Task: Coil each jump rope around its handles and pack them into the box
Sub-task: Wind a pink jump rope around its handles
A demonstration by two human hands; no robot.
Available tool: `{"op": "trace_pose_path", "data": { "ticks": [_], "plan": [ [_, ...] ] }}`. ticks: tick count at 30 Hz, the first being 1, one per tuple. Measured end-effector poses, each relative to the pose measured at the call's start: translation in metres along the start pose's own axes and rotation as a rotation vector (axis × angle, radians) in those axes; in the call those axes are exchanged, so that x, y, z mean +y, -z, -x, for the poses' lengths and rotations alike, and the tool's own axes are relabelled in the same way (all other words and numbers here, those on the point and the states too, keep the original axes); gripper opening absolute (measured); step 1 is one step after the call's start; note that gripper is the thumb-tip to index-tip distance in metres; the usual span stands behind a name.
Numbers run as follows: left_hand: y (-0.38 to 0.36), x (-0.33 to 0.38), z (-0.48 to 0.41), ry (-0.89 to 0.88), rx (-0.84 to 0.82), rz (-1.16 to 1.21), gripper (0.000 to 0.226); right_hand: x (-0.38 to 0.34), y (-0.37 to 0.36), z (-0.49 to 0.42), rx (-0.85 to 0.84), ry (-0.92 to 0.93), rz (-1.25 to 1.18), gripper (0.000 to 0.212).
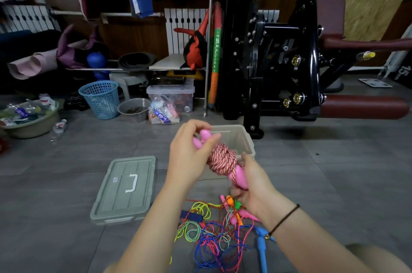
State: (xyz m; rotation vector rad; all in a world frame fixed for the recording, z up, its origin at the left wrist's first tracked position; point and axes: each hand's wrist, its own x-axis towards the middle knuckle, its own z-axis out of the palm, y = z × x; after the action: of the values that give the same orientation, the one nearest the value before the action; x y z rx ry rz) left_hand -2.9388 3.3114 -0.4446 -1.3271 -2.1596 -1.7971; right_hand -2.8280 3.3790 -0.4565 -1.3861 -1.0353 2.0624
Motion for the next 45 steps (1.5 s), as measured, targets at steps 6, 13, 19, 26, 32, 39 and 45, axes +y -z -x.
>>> {"op": "trace_pose_path", "data": {
  "ticks": [6, 13, 19, 26, 32, 39, 45],
  "plan": [
    [-0.012, -0.004, 0.004, 0.020, -0.013, -0.295, 0.030, -0.011, 0.013, -0.013, 0.187, 0.586, 0.243, 0.015],
    [-0.016, 0.004, 0.001, 0.478, -0.205, -0.112, 0.048, -0.027, 0.026, -0.001, 0.242, 1.311, 0.562, 0.007],
    [-0.030, 0.004, 0.007, 1.003, -0.438, 0.444, 0.033, -0.050, 0.035, -0.010, -0.056, 1.653, 0.753, 0.018],
    [-0.040, -0.004, -0.001, 0.570, 0.073, -0.077, 0.055, -0.042, 0.049, -0.024, -0.250, 0.697, 0.272, 0.031],
    [-0.051, 0.007, 0.004, 0.287, 0.167, -0.455, 0.049, -0.034, 0.057, -0.029, -0.060, 0.559, 0.212, 0.033],
    [-0.079, 0.008, -0.005, 0.418, 0.029, -0.084, 0.053, -0.049, 0.083, -0.025, 0.073, 0.850, 0.369, 0.040],
    [-0.107, 0.007, -0.001, 0.748, -0.226, 0.342, 0.041, -0.070, 0.100, -0.041, 0.244, 1.172, 0.586, 0.044]
  ]
}}
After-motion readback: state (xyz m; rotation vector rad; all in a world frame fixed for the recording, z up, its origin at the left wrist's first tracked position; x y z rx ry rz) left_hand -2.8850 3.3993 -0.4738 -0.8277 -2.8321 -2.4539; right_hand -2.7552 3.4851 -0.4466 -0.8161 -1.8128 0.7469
